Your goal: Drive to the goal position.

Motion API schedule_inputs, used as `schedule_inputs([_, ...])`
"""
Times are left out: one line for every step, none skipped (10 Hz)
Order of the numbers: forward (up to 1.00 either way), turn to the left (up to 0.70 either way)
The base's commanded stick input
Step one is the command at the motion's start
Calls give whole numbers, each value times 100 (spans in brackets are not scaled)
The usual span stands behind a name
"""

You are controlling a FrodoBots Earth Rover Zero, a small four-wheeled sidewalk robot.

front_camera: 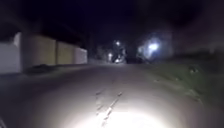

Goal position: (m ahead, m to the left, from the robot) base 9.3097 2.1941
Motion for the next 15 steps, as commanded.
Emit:
schedule_inputs([100, 0])
schedule_inputs([100, 0])
schedule_inputs([100, 0])
schedule_inputs([100, 0])
schedule_inputs([100, 0])
schedule_inputs([100, 0])
schedule_inputs([100, 0])
schedule_inputs([100, 0])
schedule_inputs([100, 0])
schedule_inputs([100, 0])
schedule_inputs([100, 0])
schedule_inputs([100, 0])
schedule_inputs([100, -22])
schedule_inputs([100, -40])
schedule_inputs([100, -40])
